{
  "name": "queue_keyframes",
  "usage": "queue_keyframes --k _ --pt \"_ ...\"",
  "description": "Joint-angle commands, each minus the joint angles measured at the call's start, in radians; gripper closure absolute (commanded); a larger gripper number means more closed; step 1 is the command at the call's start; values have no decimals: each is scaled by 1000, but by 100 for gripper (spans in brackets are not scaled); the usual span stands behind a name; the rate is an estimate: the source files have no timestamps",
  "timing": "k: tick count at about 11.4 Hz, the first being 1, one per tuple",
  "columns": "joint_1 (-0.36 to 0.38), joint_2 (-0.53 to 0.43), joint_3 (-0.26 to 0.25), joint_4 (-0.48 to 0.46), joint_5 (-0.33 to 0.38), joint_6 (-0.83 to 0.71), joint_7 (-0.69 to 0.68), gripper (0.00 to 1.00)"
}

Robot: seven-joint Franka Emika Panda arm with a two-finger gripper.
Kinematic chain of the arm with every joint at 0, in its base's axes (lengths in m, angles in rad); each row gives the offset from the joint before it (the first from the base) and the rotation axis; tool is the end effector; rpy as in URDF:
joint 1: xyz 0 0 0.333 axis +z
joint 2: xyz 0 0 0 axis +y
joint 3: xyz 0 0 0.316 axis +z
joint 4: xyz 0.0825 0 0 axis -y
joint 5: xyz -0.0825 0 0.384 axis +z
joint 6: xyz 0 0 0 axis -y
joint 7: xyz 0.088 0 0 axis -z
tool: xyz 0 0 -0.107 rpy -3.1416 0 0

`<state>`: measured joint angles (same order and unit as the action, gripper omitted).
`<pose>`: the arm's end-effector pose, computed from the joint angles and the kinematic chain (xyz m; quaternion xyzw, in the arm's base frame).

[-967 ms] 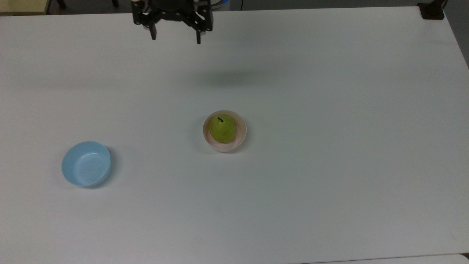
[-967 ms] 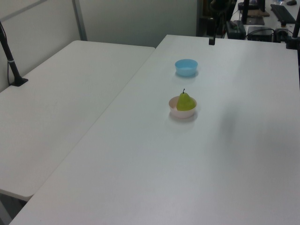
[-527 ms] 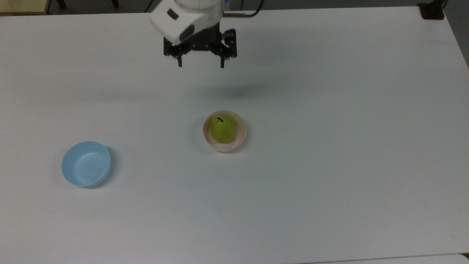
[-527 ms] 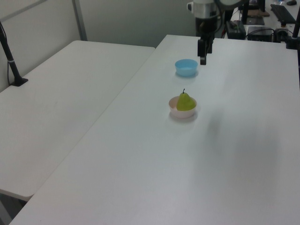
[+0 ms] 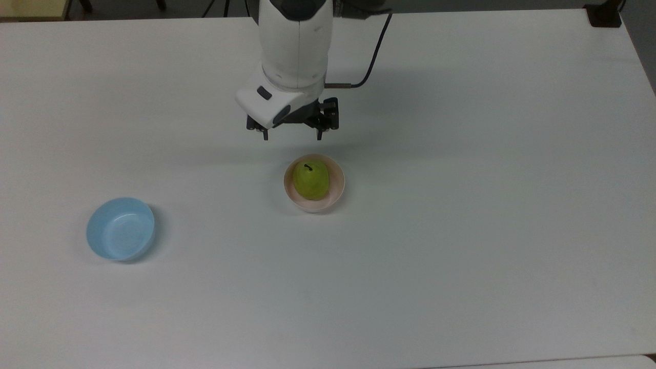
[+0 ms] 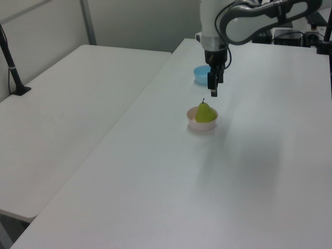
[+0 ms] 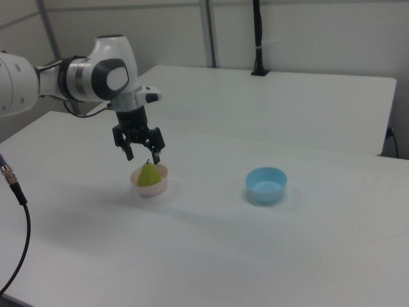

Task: Pick up a pear from the bowl
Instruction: 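Move the open gripper over the green pear in the pink bowl, then lower the gripper around the pear inside the pink bowl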

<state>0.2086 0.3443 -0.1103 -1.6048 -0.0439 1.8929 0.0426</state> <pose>0.6497 0.0686 0.4271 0.9981 0.0380 -0.0243 0.0411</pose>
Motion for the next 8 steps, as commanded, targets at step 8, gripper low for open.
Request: queue_keyframes --k 8 --pt "29 122 -8 -9 -19 170 0 5"
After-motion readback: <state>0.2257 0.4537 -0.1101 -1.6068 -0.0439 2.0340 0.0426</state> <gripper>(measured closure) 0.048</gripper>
